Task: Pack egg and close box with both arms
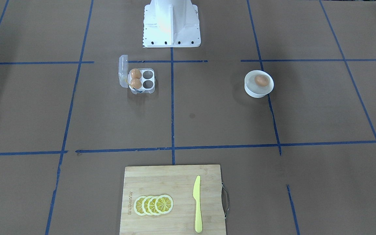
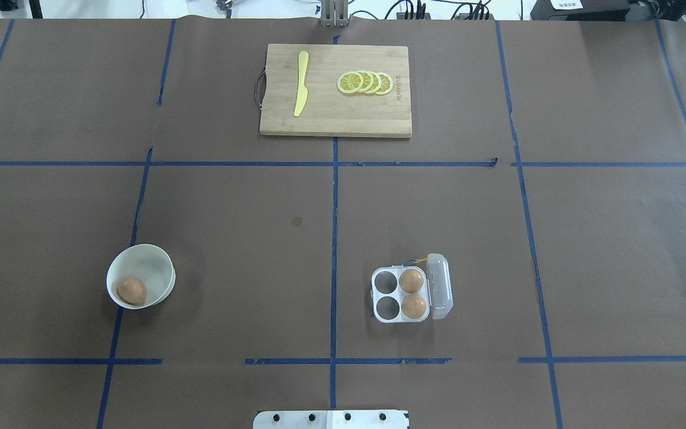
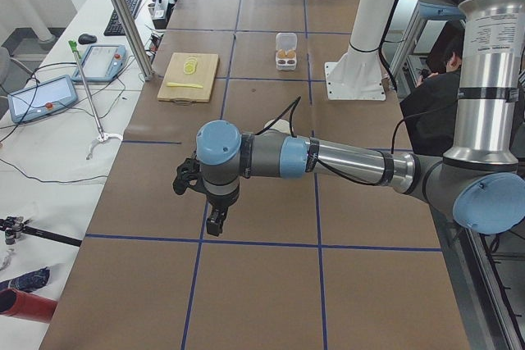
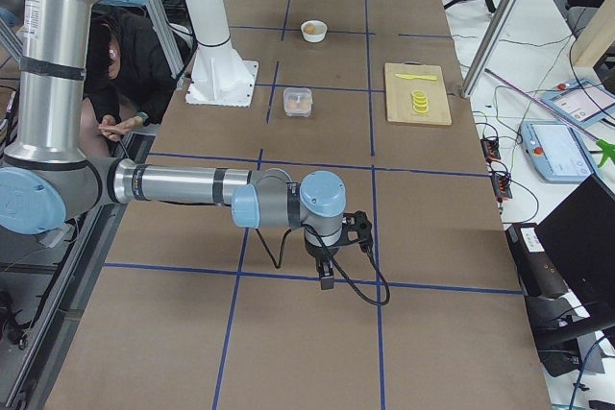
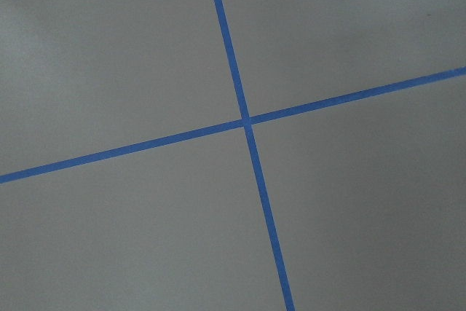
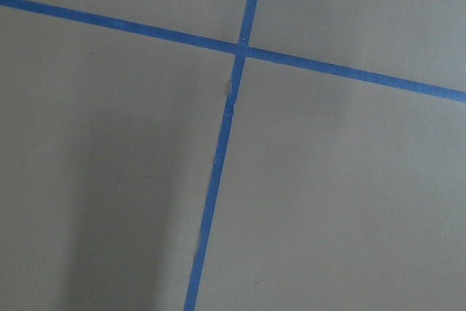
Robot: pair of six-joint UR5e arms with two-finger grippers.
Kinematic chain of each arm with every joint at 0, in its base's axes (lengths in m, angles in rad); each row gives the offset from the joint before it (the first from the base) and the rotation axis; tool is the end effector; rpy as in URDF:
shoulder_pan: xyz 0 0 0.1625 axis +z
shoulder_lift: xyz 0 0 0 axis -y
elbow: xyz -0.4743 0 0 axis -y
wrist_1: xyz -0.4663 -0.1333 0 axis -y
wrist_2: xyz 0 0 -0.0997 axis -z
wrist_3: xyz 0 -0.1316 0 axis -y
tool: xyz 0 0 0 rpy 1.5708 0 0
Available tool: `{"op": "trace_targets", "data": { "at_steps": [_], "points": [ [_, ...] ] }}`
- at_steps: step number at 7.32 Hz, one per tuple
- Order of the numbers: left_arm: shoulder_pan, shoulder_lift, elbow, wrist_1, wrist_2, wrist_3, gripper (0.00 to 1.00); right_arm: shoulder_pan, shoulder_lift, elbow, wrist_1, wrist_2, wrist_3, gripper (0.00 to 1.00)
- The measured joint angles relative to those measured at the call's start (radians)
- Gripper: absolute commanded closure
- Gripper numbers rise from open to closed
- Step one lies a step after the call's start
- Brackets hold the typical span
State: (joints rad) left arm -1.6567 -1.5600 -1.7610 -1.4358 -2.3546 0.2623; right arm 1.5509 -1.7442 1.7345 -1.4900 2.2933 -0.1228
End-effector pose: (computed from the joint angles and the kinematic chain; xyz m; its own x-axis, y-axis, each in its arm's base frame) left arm -0.0881 -0.5519 0.6422 0.7063 0.2296 -0.6696 -0.1009 0.9689 0.2258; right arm 0.0365 -0.4917 0.7256 0.7410 -0.1836 0.6459 0.1114 0.9822 0.1513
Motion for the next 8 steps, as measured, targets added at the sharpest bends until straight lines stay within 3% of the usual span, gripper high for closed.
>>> {"op": "trace_targets", "data": {
  "at_steps": [8],
  "points": [
    [0.002,-0.005,-0.037,-0.068,-0.003,0.008,0.00,0.000,-0.002,0.034,-0.001,-0.002,0.011,0.00]
  ]
}}
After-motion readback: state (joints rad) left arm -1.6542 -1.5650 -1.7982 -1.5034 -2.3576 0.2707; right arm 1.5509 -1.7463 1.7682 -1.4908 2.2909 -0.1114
